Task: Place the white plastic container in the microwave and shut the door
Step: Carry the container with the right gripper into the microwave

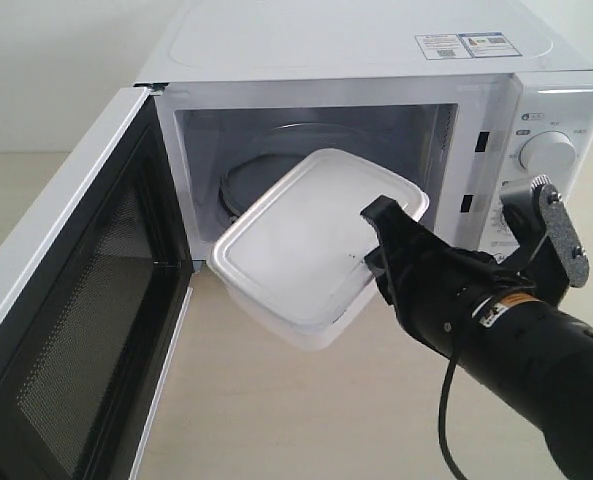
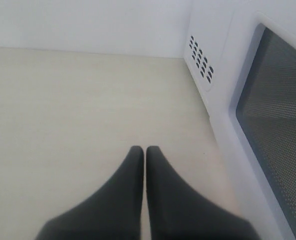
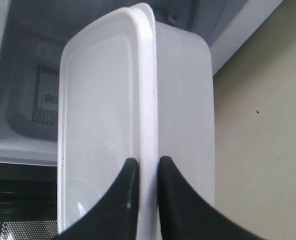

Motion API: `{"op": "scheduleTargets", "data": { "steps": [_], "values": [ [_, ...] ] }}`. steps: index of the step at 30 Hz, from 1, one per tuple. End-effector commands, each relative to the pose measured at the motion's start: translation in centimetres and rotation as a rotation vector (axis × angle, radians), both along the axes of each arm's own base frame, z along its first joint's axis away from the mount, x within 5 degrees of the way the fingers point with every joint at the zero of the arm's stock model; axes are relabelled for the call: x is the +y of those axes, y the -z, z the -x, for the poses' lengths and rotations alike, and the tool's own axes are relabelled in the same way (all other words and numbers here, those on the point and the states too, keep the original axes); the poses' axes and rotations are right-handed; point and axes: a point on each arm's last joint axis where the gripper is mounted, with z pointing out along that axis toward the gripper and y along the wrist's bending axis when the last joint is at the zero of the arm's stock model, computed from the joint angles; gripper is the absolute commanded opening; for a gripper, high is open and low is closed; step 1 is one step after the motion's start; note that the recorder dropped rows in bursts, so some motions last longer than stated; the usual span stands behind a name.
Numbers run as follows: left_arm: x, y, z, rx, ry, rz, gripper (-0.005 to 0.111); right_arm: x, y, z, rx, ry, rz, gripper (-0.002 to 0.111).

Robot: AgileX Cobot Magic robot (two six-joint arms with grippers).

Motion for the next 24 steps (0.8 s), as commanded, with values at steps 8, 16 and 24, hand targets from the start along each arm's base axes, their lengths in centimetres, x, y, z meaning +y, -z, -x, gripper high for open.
{"op": "scheduleTargets", "data": {
  "steps": [8, 16, 24],
  "values": [
    [0.0, 0.1, 0.0, 0.0, -0.001, 0.001, 0.004, 2.0, 0.1, -3.4, -0.036, 0.049, -0.022, 0.0],
    [0.0, 0.1, 0.0, 0.0, -0.001, 0.001, 0.004, 0.9, 0.3, -6.3, -0.05, 0.135, -0.036, 0.0],
    [0.0, 0.1, 0.0, 0.0, -0.001, 0.001, 0.004, 2.6, 0.8, -9.9, -0.074, 0.151, -0.044, 0.0]
  ]
}}
